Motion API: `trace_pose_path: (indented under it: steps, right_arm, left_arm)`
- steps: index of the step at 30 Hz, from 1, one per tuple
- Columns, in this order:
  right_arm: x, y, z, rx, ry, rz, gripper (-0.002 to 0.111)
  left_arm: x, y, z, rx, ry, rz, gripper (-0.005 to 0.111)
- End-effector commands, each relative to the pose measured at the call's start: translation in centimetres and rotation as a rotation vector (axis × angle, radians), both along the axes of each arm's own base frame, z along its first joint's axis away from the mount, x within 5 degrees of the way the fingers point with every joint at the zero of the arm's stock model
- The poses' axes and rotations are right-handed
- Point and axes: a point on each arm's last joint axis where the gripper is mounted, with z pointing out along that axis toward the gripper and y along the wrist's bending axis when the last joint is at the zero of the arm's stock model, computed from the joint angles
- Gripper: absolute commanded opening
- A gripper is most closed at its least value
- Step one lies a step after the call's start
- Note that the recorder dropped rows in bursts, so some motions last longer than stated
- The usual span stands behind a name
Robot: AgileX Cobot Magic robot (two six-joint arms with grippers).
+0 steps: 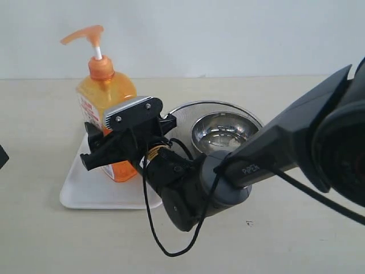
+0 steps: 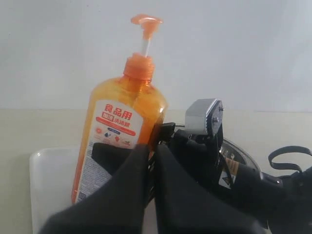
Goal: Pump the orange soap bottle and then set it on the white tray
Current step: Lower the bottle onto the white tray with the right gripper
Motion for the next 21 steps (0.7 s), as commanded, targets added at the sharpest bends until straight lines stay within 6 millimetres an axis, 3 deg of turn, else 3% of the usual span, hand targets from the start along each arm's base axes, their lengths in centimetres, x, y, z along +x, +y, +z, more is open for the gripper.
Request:
trace_pose_path:
  steps: [1,21]
  right_arm:
    - [0.0,0.1,0.6,0.010,-0.005,0.003,0.077]
    - [0.4,-0.8,3.4,-0.014,0.065,-0.089,0.077]
  left_arm:
    - [-0.1,0.1,-0.1,-0.014,0.007,0.008,0.005]
    - [-0.1,0.1,-0.1,-0.012,0.011,0.009,0.005]
